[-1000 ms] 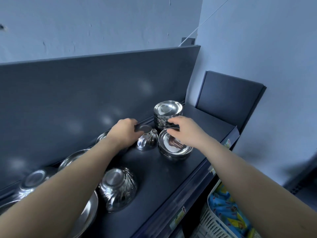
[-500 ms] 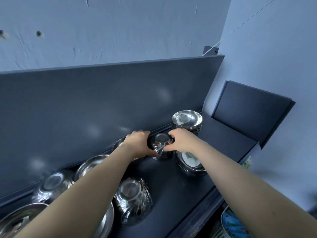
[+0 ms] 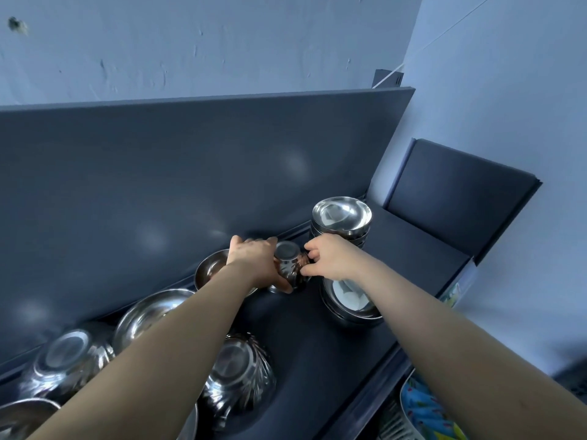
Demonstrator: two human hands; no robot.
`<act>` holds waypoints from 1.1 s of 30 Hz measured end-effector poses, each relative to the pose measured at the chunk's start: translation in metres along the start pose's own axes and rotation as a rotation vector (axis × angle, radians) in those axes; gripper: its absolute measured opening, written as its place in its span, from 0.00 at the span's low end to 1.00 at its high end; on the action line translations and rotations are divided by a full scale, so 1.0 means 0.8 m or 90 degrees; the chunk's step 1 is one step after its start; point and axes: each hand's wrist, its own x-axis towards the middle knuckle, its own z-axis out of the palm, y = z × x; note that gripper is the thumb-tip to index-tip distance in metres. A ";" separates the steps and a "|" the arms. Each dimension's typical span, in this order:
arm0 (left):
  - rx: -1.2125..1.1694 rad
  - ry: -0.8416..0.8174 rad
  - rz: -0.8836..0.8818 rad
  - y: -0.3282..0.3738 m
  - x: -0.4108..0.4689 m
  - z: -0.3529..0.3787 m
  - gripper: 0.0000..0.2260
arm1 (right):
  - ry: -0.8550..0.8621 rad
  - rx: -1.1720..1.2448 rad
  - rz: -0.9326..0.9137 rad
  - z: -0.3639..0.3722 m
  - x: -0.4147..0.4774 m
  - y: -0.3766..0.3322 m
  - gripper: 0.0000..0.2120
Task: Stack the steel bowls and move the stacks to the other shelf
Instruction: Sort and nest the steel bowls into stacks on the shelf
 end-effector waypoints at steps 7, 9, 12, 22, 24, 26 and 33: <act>-0.066 0.006 0.003 0.000 0.000 0.004 0.35 | 0.002 0.046 0.015 -0.002 -0.004 0.003 0.20; -0.085 0.019 0.009 0.000 -0.003 0.004 0.33 | 0.010 0.062 0.011 -0.001 -0.004 0.003 0.17; -0.103 0.046 0.016 -0.001 -0.010 -0.008 0.32 | 0.050 0.095 0.000 -0.004 -0.006 0.003 0.10; -0.263 0.149 0.067 -0.005 -0.046 -0.059 0.50 | 0.179 0.285 -0.034 -0.043 -0.037 -0.002 0.22; -0.318 0.173 0.087 -0.005 -0.056 -0.065 0.50 | 0.160 0.364 -0.016 -0.049 -0.043 0.002 0.19; -0.354 0.203 0.104 -0.004 -0.065 -0.067 0.50 | 0.131 0.451 0.000 -0.053 -0.054 0.002 0.16; -0.448 0.175 0.145 0.017 -0.094 -0.067 0.54 | 0.029 0.623 -0.032 -0.071 -0.094 0.005 0.11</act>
